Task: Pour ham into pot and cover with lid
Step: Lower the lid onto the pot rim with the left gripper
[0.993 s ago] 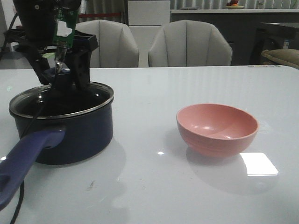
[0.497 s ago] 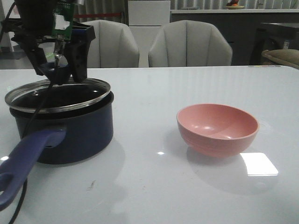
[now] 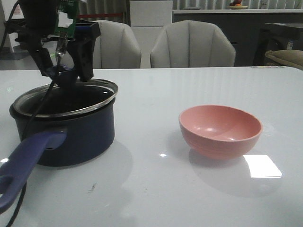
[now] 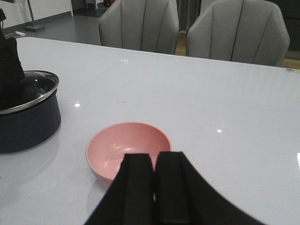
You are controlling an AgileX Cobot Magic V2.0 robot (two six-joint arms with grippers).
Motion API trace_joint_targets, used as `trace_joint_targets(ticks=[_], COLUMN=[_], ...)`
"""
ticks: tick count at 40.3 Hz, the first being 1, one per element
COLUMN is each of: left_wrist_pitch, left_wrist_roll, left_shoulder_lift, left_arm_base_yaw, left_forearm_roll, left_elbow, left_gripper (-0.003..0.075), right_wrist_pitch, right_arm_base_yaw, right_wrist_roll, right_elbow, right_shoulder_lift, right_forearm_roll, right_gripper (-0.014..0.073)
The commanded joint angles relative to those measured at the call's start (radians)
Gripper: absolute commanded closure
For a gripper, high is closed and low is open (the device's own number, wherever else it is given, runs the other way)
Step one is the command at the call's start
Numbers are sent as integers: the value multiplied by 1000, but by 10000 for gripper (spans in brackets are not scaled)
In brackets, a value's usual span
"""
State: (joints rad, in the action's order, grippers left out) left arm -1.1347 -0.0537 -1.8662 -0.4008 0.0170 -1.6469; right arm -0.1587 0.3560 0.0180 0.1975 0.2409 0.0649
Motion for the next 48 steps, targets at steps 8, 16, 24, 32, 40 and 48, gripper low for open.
trace_joint_targets(ticks=[8,16,24,32,40,48], left_wrist_pitch=[4,-19,-26,-21,-12,5], left_wrist_roll=[-4,-4,-4,-4,-4,-4], left_shoulder_lift=[52,52,52,51,48,48], left_arm_base_yaw=[-5,-5,-5,-5,-5,-5], left_forearm_roll=[5,-48,-77,-74,-81,-96], left_elbow=[-37,-37,-37,-37,-37,-37], left_gripper=[208,208,208,208,208,206], right_wrist_pitch=[89,89,89,89,89,89], right_arm_base_yaw=[0,0,0,0,0,0], right_wrist_roll=[11,11,11,11,11,11], right_elbow=[27,27,27,27,27,27], right_shoulder_lift=[6,6,6,6,6,6], right_forearm_roll=[-2,-2,-2,-2,-2,-2], right_gripper=[447,447,447,447,447,447])
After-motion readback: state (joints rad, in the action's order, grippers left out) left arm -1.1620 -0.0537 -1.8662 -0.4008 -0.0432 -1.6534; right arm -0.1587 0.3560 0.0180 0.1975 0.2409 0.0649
